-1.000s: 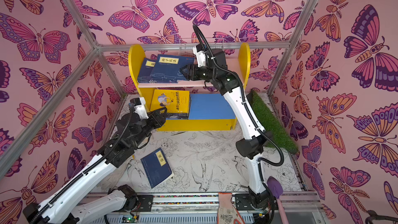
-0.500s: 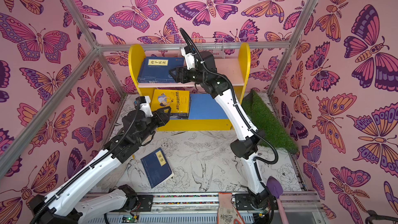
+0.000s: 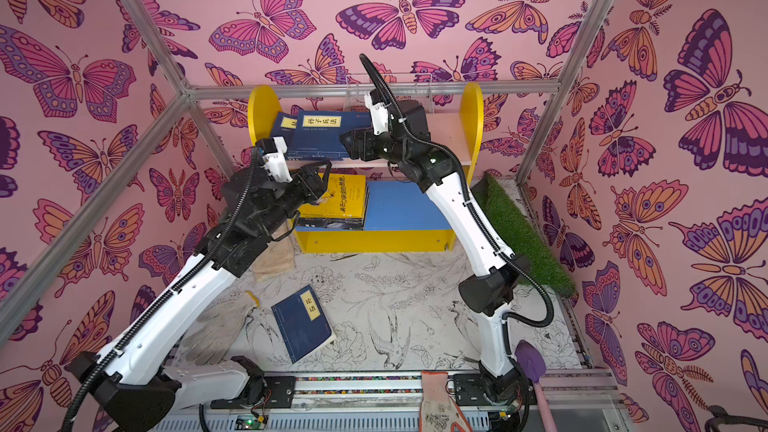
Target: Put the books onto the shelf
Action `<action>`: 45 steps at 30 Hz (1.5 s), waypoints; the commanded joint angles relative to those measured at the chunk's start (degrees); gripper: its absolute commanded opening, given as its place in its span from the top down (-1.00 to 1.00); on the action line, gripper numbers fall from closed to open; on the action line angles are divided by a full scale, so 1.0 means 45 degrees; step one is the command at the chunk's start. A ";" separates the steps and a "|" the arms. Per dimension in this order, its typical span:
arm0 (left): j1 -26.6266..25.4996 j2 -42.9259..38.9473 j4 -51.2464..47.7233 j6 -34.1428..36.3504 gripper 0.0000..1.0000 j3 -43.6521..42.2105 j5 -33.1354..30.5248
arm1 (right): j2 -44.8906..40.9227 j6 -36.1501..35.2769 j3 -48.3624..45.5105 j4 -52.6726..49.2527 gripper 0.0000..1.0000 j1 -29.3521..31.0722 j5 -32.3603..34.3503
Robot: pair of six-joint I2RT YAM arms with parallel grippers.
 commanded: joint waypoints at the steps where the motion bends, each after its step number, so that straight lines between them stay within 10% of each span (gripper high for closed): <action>1: 0.0059 0.0068 -0.0630 0.0419 -0.01 0.0217 0.0138 | 0.0586 0.0041 0.0501 -0.0105 -0.65 0.0012 -0.0703; 10: 0.0603 0.0068 -0.0725 0.0378 -0.01 0.0265 -0.0122 | 0.1530 0.0643 0.0954 0.0814 -0.68 0.0319 -0.1540; 21: 0.1055 0.1034 -0.0681 0.0405 -0.01 0.0824 -0.0098 | -0.0105 -0.1435 -0.0546 -0.0160 -0.98 0.0412 0.3001; 31: 0.1055 0.1158 -0.0705 0.0242 0.00 0.0766 -0.0109 | -0.2599 -0.2622 -0.3529 0.2537 -0.98 0.0400 0.2823; 45: 0.1055 0.1449 -0.0700 0.0062 0.01 0.1072 0.0185 | -0.1837 -0.2891 -0.2402 -0.0641 -0.95 0.0278 0.5833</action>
